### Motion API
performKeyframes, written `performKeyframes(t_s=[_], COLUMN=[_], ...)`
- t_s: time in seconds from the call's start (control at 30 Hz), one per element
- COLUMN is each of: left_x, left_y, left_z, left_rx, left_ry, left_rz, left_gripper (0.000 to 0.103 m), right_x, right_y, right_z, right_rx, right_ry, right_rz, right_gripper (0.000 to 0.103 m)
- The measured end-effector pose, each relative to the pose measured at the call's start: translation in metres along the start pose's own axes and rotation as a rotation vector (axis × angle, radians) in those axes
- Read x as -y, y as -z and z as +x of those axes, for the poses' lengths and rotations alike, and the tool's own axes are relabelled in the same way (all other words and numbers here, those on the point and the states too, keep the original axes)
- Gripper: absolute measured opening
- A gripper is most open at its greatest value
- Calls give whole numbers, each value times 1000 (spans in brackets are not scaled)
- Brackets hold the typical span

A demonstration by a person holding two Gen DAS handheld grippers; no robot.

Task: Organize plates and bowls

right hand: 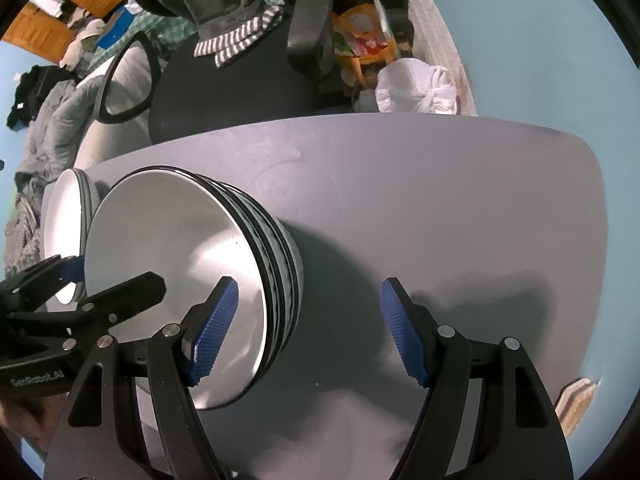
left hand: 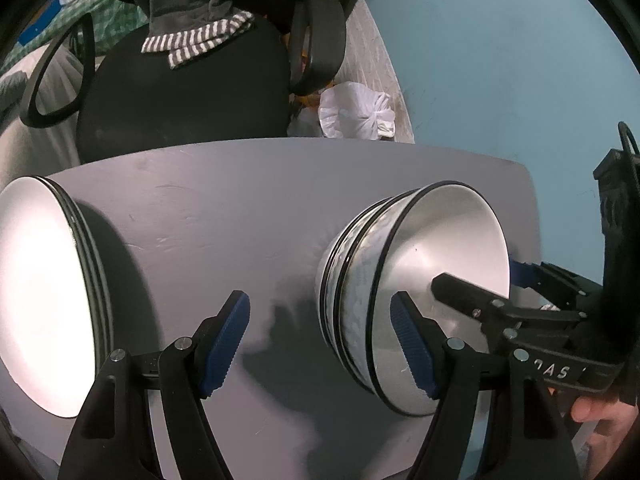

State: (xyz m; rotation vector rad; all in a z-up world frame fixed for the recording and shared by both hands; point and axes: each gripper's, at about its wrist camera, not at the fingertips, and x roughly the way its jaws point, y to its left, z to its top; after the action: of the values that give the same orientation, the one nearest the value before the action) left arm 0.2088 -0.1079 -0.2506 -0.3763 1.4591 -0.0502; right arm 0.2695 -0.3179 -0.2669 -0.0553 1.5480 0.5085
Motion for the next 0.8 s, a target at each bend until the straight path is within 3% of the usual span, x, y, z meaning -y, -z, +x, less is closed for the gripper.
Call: performKeyframes(t_s=[0.43,0.8], left_x=[-3,6], left_y=[-6,-7], left_z=[10,11], left_rx=[-14,-31], left_ry=[36,69], left_rz=[-40,9], left_gripper=[73,42], right_x=[0,-1], right_y=[-4,-6], right_z=[12,15], right_rx=[-38,-46], right_ry=[-28,-57], right_rz=[-18,-12], right_gripper=[73,73])
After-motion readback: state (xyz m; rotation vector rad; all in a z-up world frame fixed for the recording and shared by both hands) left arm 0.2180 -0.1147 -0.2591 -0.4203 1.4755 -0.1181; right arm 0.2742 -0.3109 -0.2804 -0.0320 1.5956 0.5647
